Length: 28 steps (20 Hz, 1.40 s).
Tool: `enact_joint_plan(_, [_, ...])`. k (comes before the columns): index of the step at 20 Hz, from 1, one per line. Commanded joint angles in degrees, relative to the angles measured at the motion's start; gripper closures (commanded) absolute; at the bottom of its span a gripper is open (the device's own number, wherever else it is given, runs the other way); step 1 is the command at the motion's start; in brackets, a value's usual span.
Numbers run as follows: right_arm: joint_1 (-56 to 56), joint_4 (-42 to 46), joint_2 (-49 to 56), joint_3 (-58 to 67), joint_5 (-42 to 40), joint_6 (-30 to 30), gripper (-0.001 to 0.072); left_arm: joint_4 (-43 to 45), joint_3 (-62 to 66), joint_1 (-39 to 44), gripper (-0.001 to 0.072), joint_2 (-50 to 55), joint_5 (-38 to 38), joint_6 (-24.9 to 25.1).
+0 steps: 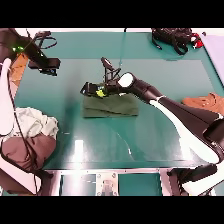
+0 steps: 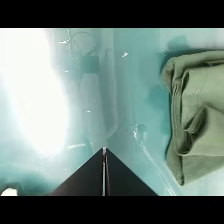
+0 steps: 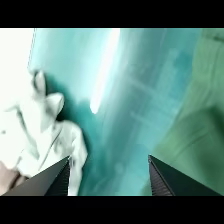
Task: Fold the shirts.
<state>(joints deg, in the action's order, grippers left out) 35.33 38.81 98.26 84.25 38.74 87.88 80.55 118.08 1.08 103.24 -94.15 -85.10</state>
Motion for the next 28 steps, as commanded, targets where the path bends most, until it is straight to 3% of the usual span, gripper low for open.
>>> enact_joint_plan(1, [-4.5,1.6,-0.5,0.2,3.3,0.4,0.0165,-0.5,0.0,-0.8,0.0682,-0.2,-0.6,1.2])
enact_joint_plan(5, [-21.7,9.3,-5.4,0.0,19.7,0.5,0.0165,-0.4,0.0,-0.8,0.0682,-0.2,-0.6,1.2])
enact_joint_plan(8, [-32.7,14.2,-6.3,-3.7,27.7,-0.3,0.0165,-0.4,0.0,-0.8,0.0682,-0.2,-0.6,1.1])
enact_joint_plan(13, [-37.4,8.6,-3.5,-15.8,24.8,-7.9,0.0165,-0.5,0.0,-0.8,0.0682,-0.2,-0.5,0.3])
enact_joint_plan(19, [-32.7,-4.3,5.2,-16.8,23.6,-15.0,0.0166,-1.4,0.0,-0.8,0.0682,-0.2,-0.5,-0.3])
enact_joint_plan(20, [-31.8,-7.8,5.5,-16.8,23.7,-16.8,0.0204,-1.4,0.0,-0.8,0.0682,-0.2,-0.5,-0.4])
enact_joint_plan(21, [-31.3,-10.6,5.4,-16.3,24.1,-18.3,0.0476,-1.4,0.0,-0.8,0.0682,-0.2,-0.6,-0.3])
enact_joint_plan(22, [-31.1,-12.8,5.4,-14.9,25.4,-19.0,0.0694,-1.4,0.0,-0.8,0.0682,-0.2,-0.8,-0.3])
enact_joint_plan(28, [-38.5,-13.0,-4.5,1.3,30.0,-15.0,0.0698,-1.5,0.0,-0.8,0.0682,-0.2,-1.1,-0.3])
